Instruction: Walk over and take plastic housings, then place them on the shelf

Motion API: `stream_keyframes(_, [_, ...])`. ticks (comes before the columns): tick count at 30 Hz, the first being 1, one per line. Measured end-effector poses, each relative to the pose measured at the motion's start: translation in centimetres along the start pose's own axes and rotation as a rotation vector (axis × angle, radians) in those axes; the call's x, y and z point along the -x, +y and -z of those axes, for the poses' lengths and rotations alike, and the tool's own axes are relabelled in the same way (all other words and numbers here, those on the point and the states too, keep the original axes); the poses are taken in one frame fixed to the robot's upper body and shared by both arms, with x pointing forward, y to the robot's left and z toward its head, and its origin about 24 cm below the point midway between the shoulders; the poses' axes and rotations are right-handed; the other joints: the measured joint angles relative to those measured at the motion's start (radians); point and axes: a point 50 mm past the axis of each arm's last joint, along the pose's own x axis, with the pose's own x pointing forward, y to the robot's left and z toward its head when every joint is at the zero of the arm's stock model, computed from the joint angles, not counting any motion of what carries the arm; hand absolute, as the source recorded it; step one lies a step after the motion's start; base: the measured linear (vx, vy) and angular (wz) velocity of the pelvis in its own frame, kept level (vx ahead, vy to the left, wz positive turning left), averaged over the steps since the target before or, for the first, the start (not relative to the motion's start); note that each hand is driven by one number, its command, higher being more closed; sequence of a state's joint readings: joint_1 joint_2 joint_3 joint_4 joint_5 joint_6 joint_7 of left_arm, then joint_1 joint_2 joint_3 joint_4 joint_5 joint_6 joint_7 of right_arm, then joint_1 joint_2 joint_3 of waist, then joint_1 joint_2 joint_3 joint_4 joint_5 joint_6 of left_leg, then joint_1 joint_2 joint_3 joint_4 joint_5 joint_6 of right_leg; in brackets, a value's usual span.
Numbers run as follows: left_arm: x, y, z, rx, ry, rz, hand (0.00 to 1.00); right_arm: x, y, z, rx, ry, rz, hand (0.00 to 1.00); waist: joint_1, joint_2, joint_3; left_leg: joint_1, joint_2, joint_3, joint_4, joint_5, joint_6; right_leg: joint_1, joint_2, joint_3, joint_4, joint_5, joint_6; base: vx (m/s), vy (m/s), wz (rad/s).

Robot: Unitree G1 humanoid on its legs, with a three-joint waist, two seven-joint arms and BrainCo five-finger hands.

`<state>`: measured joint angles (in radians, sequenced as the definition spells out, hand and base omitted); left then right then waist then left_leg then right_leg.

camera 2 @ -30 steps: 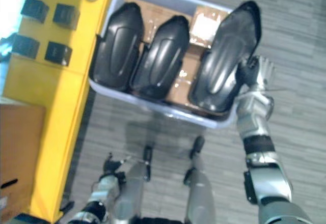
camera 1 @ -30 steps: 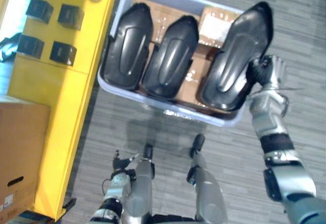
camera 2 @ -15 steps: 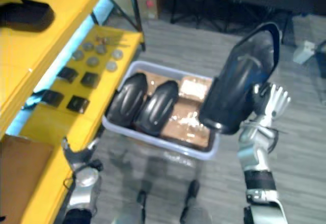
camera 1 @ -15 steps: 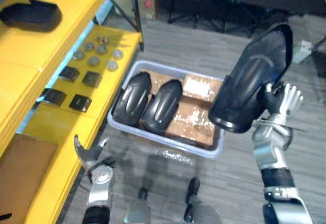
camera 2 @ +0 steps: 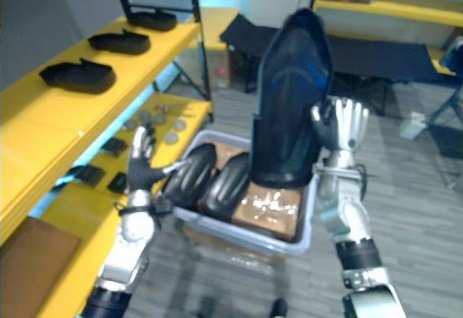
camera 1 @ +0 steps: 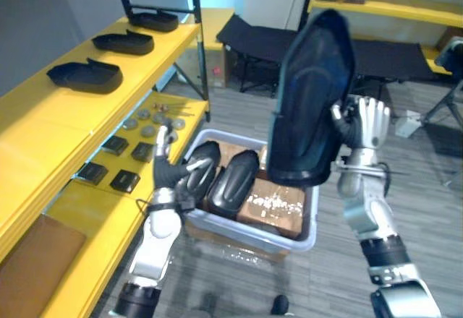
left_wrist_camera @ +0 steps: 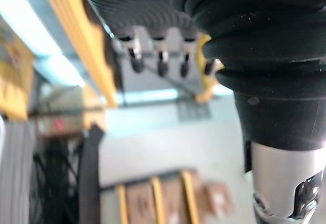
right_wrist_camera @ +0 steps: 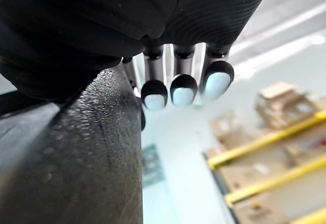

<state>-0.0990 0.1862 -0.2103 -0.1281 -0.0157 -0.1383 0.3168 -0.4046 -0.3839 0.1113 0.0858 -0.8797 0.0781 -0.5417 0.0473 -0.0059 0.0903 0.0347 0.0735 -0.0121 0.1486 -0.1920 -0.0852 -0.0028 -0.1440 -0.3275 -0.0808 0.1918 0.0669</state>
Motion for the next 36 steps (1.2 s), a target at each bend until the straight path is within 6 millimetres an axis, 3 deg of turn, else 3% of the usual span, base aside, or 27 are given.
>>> stream_keyframes(12, [-1.2,-3.0,-0.3,0.161,0.026,0.163,0.00,0.5,1.4,-1.8,0.004,-0.092,-0.109,1.00,-0.011,0.021,-0.034,-0.001,0.024,0.020,-0.001,0.003,-0.012,-0.012,0.020,0.002,0.000,-0.003,-0.003,-0.01,-0.010,-0.03])
stream_keyframes(23, [-1.7,-4.8,0.8,0.214,0.096,0.254,0.00,2.0,4.2,-3.6,0.018,-0.187,-0.271,1.00,-0.011,0.005,-0.043,0.001,0.015,0.014,0.000,0.003,-0.011,-0.002,0.016,0.003,-0.001,0.002,-0.002,-0.01,0.014,0.02])
stream_keyframes(36, [-2.6,-6.0,1.6,0.244,0.175,0.290,0.00,2.8,5.6,-4.3,0.024,-0.203,-0.329,1.00,-0.012,-0.007,-0.036,-0.001,0.021,0.008,-0.004,0.005,-0.014,-0.003,0.018,-0.002,-0.001,0.002,-0.004,0.00,0.000,0.00])
